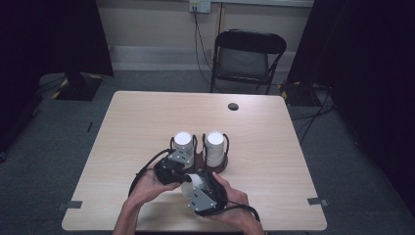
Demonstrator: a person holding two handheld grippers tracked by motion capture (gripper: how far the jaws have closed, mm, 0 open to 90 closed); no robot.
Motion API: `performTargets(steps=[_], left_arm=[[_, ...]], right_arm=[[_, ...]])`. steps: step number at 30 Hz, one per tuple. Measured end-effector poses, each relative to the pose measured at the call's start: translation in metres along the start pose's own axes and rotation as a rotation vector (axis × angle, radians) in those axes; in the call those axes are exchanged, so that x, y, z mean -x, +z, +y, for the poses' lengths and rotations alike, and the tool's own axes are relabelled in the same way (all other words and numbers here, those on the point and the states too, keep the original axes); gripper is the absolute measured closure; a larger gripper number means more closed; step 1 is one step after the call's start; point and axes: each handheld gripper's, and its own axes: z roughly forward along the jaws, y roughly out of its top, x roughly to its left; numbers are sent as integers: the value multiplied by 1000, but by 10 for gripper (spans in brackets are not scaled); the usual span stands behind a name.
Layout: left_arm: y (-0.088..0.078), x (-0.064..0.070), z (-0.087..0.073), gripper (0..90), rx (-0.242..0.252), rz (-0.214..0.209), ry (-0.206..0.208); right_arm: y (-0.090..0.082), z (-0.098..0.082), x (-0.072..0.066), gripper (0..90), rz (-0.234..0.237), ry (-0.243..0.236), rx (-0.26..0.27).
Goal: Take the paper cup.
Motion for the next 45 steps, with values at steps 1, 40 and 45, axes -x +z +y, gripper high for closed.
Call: performTargets(steps=[1, 40, 45], left_arm=[[0, 0, 1, 875, -3, -7, 1], [2, 2, 3, 809, -1, -36, -98], [4, 2, 3, 761, 23, -35, -112]], right_arm=[[2, 2, 0, 216, -11, -35, -5], [-4, 5, -6, 295, -43, -44, 52], [-6, 4, -2, 294, -64, -12, 52]])
